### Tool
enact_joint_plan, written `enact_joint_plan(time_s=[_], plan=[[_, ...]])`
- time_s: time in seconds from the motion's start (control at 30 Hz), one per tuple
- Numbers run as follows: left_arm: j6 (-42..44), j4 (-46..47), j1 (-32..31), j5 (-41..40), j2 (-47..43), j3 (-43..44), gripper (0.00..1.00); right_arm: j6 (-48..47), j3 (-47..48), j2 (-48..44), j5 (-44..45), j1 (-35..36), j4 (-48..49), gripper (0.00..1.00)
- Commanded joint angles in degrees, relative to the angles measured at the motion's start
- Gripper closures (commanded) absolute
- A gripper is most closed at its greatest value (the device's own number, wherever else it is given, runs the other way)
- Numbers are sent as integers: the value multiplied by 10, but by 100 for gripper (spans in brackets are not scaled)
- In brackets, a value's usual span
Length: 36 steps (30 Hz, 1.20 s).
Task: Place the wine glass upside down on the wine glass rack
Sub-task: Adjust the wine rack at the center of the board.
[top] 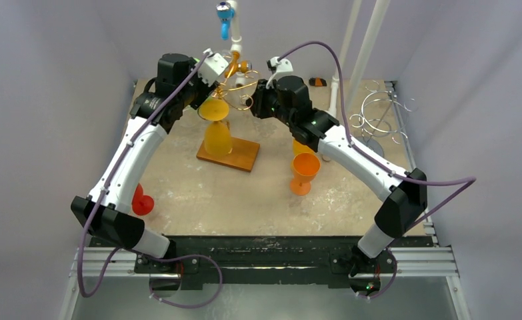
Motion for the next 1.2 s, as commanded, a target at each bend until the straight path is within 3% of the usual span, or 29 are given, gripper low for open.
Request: enact_joint_plan(time_s=[0.0,0.27,0.5,0.83,1.17], plan=[[12,36,5,-21,-46,-29,51,7,15,-30,2,7,-8,73],[12,6,5,-19,-56,-36,52,-21,62,-49,49,-18,-48,55],[12,11,5,-17,-64,-50,53,-18,86,-59,23,-56,-46,53],[12,10,5,-19,-65,-51,56,8,168,32,-40,-81,-58,45],[18,15,5,-21,-68,-60,58,41,144,49,-57,-83,-23,48]])
